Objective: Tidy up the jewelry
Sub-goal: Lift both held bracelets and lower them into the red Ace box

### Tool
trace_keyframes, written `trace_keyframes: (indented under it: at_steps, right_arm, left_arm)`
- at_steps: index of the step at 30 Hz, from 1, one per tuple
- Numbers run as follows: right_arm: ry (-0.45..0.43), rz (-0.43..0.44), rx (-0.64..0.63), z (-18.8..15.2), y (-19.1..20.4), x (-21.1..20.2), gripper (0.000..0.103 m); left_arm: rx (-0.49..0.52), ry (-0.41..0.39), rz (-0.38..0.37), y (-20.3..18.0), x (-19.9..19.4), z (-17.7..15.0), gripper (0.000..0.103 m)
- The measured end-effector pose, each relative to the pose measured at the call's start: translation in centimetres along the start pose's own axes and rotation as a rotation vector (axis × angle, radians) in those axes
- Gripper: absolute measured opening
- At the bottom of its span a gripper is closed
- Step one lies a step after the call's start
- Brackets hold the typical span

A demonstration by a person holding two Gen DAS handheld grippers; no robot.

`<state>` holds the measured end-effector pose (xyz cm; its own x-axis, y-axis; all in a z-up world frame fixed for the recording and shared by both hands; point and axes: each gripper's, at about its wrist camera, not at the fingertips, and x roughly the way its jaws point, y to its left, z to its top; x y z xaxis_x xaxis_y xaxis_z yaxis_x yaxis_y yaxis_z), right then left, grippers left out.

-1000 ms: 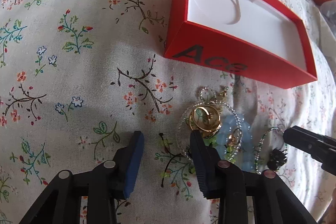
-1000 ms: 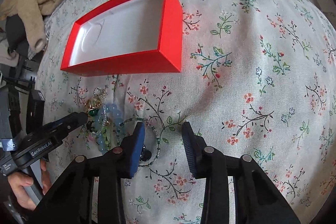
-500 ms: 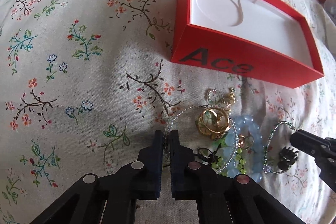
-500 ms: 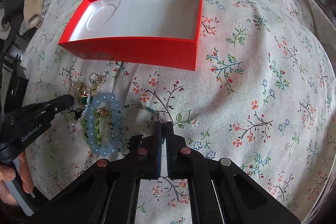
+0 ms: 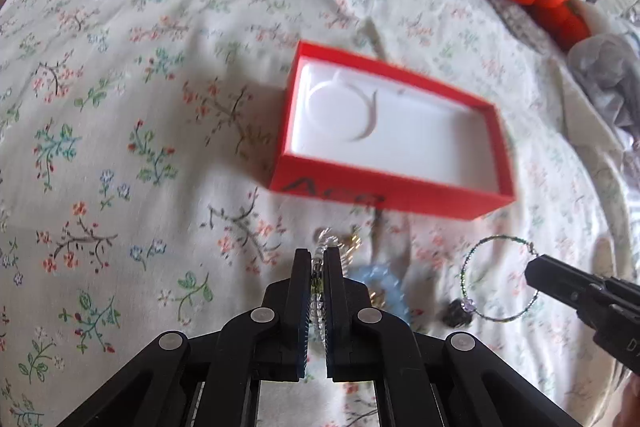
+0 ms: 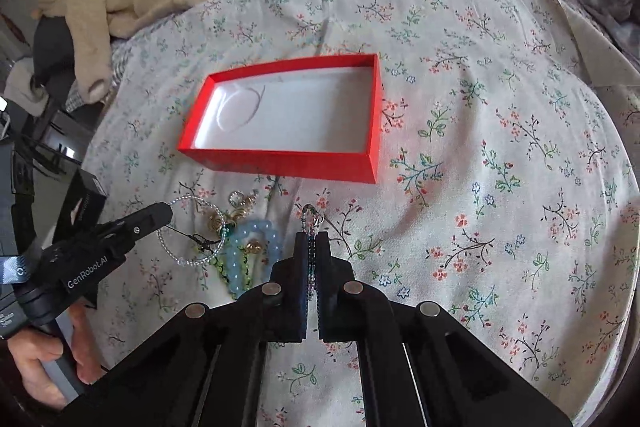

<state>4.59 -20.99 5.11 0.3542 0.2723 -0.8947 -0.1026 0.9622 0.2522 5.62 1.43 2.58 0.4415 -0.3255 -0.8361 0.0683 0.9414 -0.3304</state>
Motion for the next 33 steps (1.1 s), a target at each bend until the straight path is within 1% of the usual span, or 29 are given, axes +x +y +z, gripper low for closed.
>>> trace_keyframes:
  at_steps: [3, 5, 7, 10, 14, 17, 19, 21, 24, 26, 28, 30, 31, 33]
  right_arm:
    - [-0.040, 0.012, 0.007, 0.3, 0.0, -1.4, 0.003]
    - [-0.067, 0.035, 0.021, 0.7, 0.1, -2.1, 0.003]
    - [-0.105, 0.036, 0.024, 1.3, 0.4, -2.9, 0.003]
    - [-0.138, 0.041, 0.034, 1.8, 0.5, -3.7, 0.003]
    - [-0.127, 0.053, 0.059, 1.9, 0.3, -3.4, 0.003]
    - [-0.100, 0.052, 0.052, 1.6, 0.2, -2.6, 0.003]
    - [-0.080, 0.039, 0.041, 1.3, 0.2, -2.0, 0.003]
    - [-0.058, 0.028, 0.031, 0.9, 0.2, -1.4, 0.003]
    - [-0.033, 0.026, 0.022, 0.4, 0.4, -0.6, 0.003]
    - [-0.022, 0.031, 0.019, 0.3, 0.6, -0.1, 0.003]
    - [-0.017, 0.040, 0.017, 0.2, 0.9, 0.2, 0.003]
    - [-0.017, 0.045, 0.019, 0.2, 1.1, 0.3, 0.003]
    - [-0.018, 0.047, 0.021, 0.2, 1.2, 0.3, 0.003]
    - [-0.020, 0.049, 0.026, 0.3, 1.3, 0.2, 0.003]
  left_arm:
    - [-0.010, -0.036, -0.043, -0.9, -0.2, 1.3, 0.000]
    - [-0.018, -0.062, -0.084, -1.2, -0.7, 2.3, 0.000]
    - [-0.015, -0.080, -0.132, -1.8, -1.0, 3.0, 0.000]
    - [-0.003, -0.084, -0.178, -2.6, -1.5, 3.5, 0.000]
    - [-0.017, -0.052, -0.211, -2.3, -1.2, 3.3, 0.000]
    - [-0.031, 0.009, -0.190, -0.8, -0.3, 2.9, 0.000]
    - [-0.051, 0.061, -0.160, 0.8, 0.6, 2.5, 0.000]
    - [-0.066, 0.109, -0.103, 2.5, 1.6, 1.8, 0.000]
    - [-0.067, 0.141, -0.023, 4.6, 2.6, 0.9, 0.001]
    - [-0.065, 0.165, 0.016, 5.7, 3.4, 0.3, 0.001]
    - [-0.082, 0.181, 0.037, 6.7, 3.7, -0.2, 0.005]
    - [-0.107, 0.174, 0.029, 7.5, 3.5, -0.6, 0.020]
    - [-0.116, 0.165, 0.028, 7.7, 3.3, -0.6, 0.023]
    - [-0.102, 0.142, 0.036, 8.0, 3.0, -0.5, 0.024]
